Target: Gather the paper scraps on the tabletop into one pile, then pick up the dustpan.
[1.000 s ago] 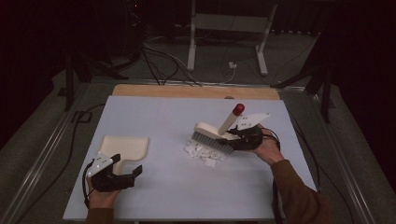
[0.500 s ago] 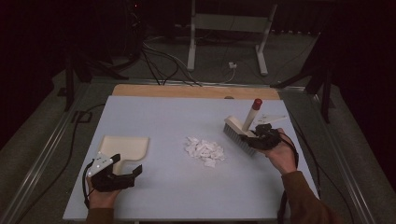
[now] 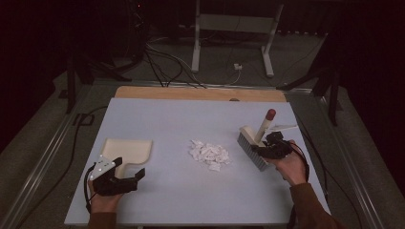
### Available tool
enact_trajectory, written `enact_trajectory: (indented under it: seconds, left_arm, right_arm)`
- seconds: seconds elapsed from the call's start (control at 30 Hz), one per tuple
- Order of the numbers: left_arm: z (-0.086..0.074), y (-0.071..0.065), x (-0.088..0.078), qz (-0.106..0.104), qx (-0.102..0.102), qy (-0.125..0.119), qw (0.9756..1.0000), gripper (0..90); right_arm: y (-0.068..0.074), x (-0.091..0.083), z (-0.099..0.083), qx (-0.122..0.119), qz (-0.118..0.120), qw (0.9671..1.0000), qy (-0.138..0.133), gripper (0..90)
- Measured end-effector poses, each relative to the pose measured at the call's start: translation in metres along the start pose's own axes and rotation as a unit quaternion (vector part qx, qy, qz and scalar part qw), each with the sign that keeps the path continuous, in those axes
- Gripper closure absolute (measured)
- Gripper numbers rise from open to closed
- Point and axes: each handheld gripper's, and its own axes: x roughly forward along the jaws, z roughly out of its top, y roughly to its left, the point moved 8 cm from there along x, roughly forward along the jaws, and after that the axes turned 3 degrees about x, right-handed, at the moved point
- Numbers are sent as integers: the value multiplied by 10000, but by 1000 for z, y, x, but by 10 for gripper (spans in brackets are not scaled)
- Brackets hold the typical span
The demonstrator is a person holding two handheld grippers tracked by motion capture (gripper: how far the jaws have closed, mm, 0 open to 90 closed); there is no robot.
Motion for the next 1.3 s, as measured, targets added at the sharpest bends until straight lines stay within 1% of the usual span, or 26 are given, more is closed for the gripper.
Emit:
enact_trajectory:
  seconds: [0.07, 0.17, 0.23, 0.27, 0.3, 0.4, 0.47, 0.53, 0.63, 0.73, 0.8, 0.97, 1.1, 1.17, 1.2, 1.23, 1.3]
  left_arm:
    - [0, 1, 0, 17, -5, -4, 10000, 6]
    - [1, 2, -2, 69, -5, -24, 10000, 6]
    - [3, 4, -4, 134, 31, -25, 9999, 7]
    - [4, 5, -5, 161, 42, -40, 9999, 7]
    - [5, 6, -6, 202, 48, -51, 9998, 6]
    - [7, 12, -11, 407, 119, -46, 9991, 7]
    - [9, 17, -15, 587, 161, -46, 9981, 6]
    - [9, 22, -18, 733, 149, -23, 9972, 7]
    - [8, 30, -21, 946, 178, 78, 9953, 7]
    - [7, 37, -23, 1189, 231, 209, 9924, 7]
    - [6, 40, -24, 1300, 248, 246, 9909, 7]
    - [5, 44, -24, 1453, 290, 385, 9882, 7]
    - [0, 46, -22, 1515, 206, 544, 9867, 7]
    - [-2, 48, -22, 1574, 183, 644, 9853, 7]
    - [-3, 48, -21, 1572, 132, 689, 9851, 8]
    - [-4, 48, -21, 1586, 99, 755, 9844, 8]
    - [-6, 49, -20, 1673, 84, 896, 9818, 12]
  right_arm:
    - [1, 2, 3, -15, 16, 10000, -74, 598]
    - [1, 8, 5, -1, -26, 9999, -129, 588]
    - [0, 12, 6, 38, -55, 9999, -120, 615]
    - [-1, 13, 6, 33, -155, 9998, -124, 646]
    - [-2, 14, 6, 63, -185, 9997, -140, 665]
    - [-5, 13, 6, 184, -269, 9994, -152, 668]
    - [-7, 12, 5, 245, -303, 9991, -149, 668]
    - [-8, 11, 5, 325, -281, 9990, -143, 668]
    - [-9, 9, 3, 321, -340, 9988, -117, 668]
    - [-11, 7, 2, 379, -364, 9986, -78, 668]
    - [-12, 6, 2, 418, -396, 9983, -65, 668]
    - [-16, 2, 0, 394, -508, 9979, -66, 668]
    - [-18, 0, -1, 433, -536, 9976, -58, 668]
    - [-20, 0, -2, 425, -598, 9973, -64, 669]
    - [-21, -1, -2, 423, -624, 9971, -63, 669]
    - [-22, -1, -3, 435, -644, 9970, -62, 669]
    - [-23, -2, -3, 469, -674, 9966, -61, 669]
